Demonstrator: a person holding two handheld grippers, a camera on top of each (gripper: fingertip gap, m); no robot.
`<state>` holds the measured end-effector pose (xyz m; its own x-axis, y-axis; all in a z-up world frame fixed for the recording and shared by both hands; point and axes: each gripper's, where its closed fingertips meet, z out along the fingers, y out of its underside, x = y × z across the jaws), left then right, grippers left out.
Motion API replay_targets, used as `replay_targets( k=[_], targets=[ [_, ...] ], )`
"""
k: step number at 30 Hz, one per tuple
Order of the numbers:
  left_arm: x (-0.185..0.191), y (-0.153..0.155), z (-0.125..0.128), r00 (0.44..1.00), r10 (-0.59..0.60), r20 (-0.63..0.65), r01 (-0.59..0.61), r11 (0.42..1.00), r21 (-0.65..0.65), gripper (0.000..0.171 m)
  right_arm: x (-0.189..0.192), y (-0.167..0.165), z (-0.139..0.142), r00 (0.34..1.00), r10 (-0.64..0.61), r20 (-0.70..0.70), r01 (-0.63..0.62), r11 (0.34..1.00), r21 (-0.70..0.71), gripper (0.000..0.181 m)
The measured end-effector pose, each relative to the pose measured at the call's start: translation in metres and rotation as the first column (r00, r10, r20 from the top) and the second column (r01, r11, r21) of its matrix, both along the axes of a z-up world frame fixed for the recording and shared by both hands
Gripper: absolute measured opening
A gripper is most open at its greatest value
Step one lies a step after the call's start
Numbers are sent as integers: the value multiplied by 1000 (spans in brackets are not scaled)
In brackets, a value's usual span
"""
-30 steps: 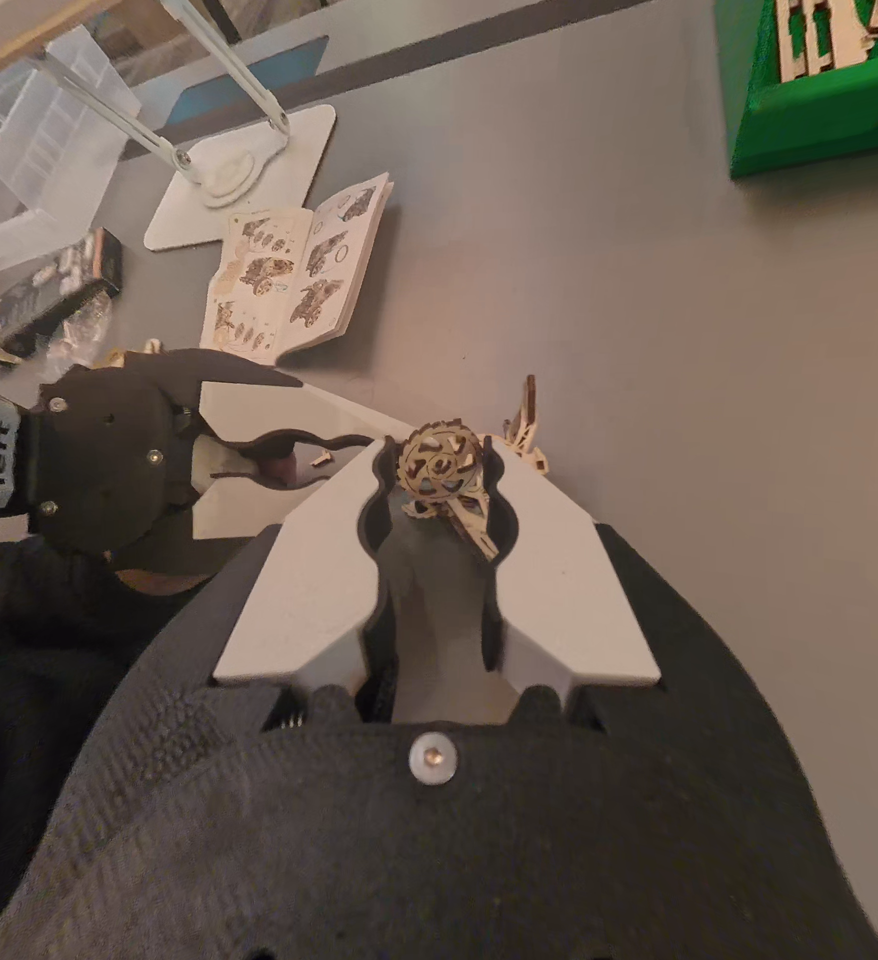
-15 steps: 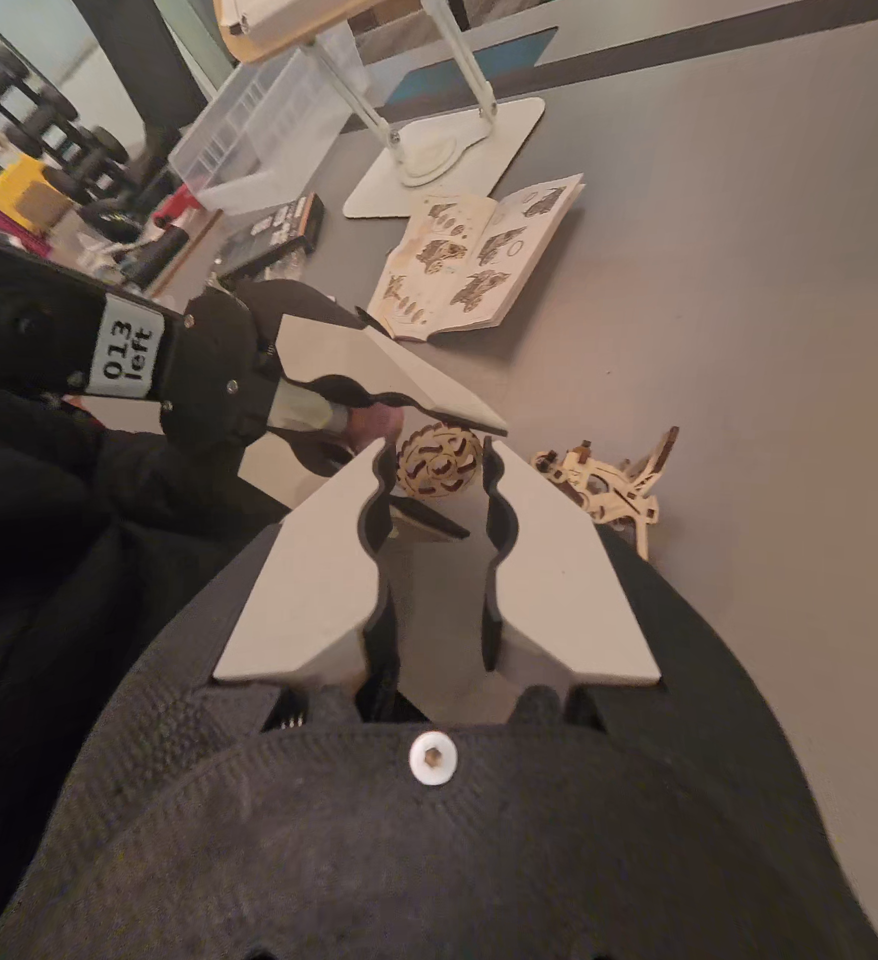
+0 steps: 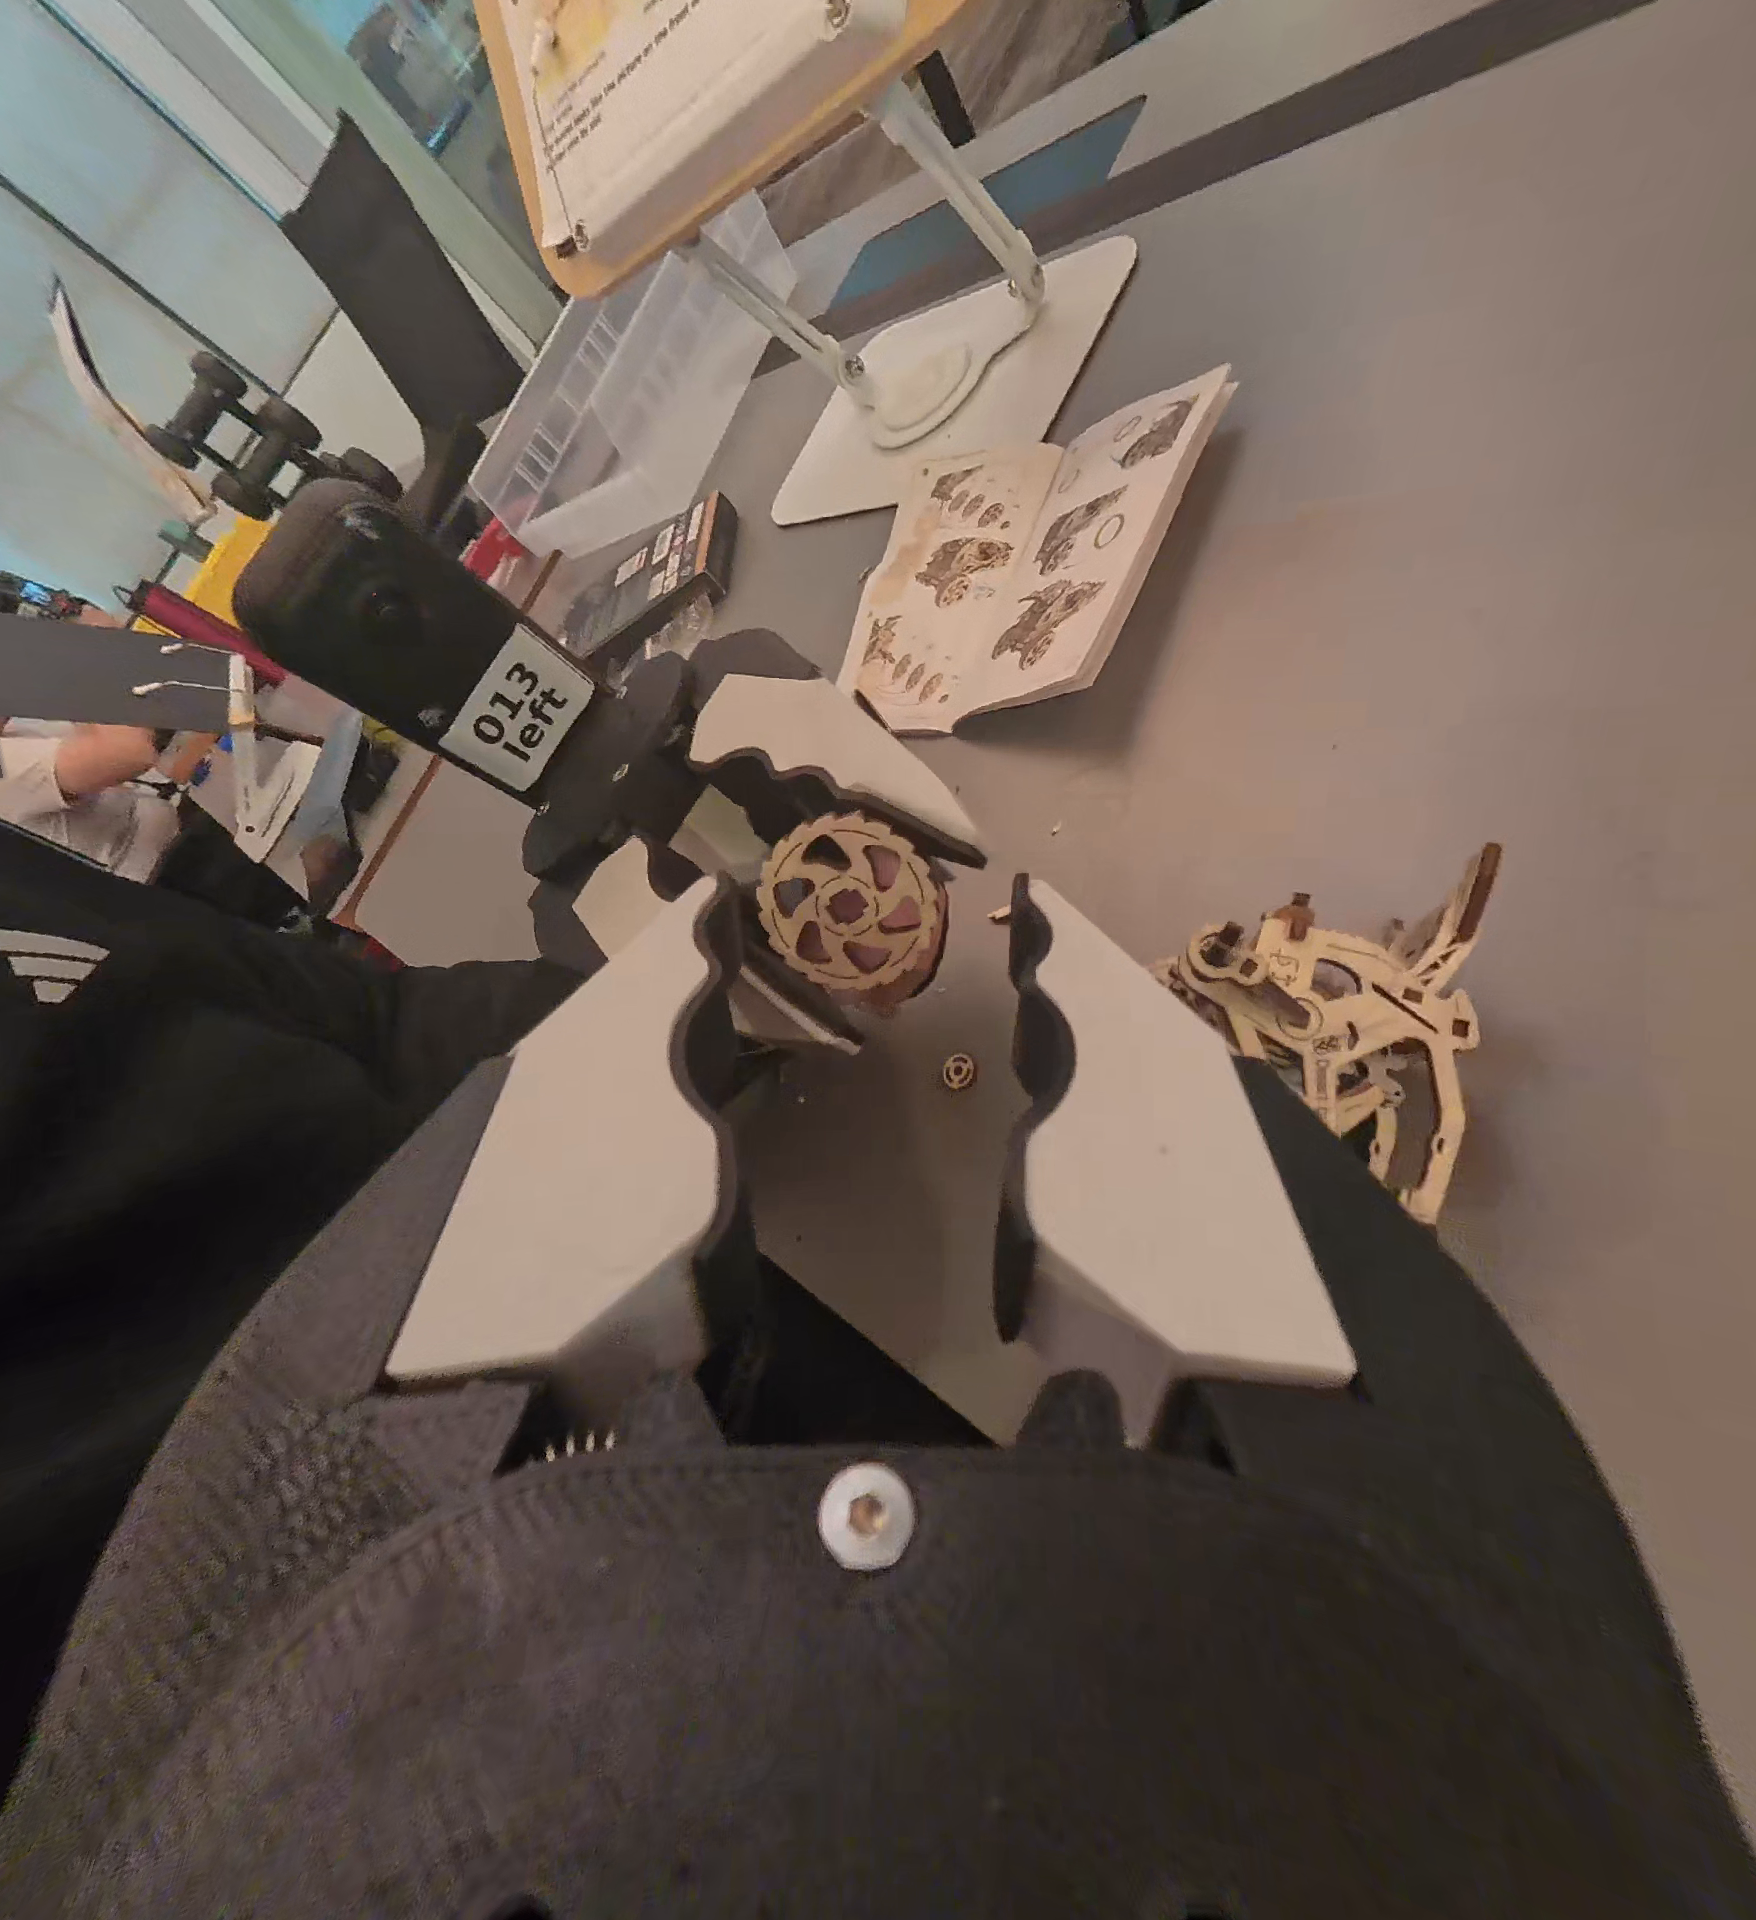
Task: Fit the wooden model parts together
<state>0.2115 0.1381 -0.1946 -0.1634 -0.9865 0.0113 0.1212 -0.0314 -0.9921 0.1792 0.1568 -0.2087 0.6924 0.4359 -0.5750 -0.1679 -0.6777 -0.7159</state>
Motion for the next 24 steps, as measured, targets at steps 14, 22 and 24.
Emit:
replay_targets(
  k=[14, 22, 24],
  targets=[
    [1, -4, -5, 993, 93, -69, -68, 951, 302, 37, 0, -9, 2, 974, -48, -220, 21, 992, -122, 32],
    [3, -7, -10, 988, 113, -103, -65, 920, 386, 30, 0, -18, 2, 960, 2, -281, -48, 987, -156, 44],
    [1, -8, -3, 996, 51, -79, -29, 967, 253, 30, 2, -18, 0, 980, 6, -201, -31, 992, -120, 48]
  ],
)
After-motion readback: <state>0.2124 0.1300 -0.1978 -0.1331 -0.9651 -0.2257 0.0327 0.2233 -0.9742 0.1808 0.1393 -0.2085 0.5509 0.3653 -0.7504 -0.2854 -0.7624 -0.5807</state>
